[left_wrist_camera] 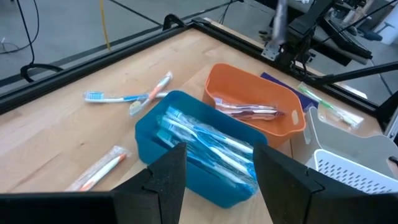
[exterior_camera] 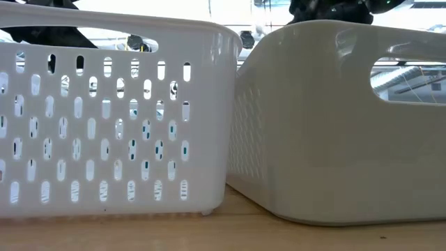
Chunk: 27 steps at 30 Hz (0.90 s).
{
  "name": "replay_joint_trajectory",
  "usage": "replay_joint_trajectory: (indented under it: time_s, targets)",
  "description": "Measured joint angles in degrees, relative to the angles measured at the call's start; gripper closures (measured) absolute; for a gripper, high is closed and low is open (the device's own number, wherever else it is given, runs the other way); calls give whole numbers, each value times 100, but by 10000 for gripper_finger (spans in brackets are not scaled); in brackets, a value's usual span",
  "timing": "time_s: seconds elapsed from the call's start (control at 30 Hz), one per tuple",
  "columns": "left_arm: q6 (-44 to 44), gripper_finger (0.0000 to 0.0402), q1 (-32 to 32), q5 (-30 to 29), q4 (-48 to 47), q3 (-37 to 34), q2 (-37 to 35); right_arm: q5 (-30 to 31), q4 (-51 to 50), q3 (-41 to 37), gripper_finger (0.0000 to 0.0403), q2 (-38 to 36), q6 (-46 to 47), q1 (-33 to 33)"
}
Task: Pick & Place Toothbrushes
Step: Put the violet toothbrush into the orange bin
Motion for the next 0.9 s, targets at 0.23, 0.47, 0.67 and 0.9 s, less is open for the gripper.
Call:
replay_joint_trajectory:
  time_s: [0.23, 0.47, 0.67, 0.9]
  targets:
    - [12, 218, 1, 0, -74, 0, 0, -7, -166, 235, 403, 683, 1904, 469]
    - [60, 218, 2, -2, -89, 0, 0, 442, -1671, 1269, 403, 1726, 1775, 888]
    - [171, 218, 0, -2, -98, 0, 0, 629, -2311, 1909, 403, 2639, 1724, 1049]
    - [193, 218, 1, -1, -98, 0, 0, 627, -2371, 2047, 403, 3192, 1893, 1047]
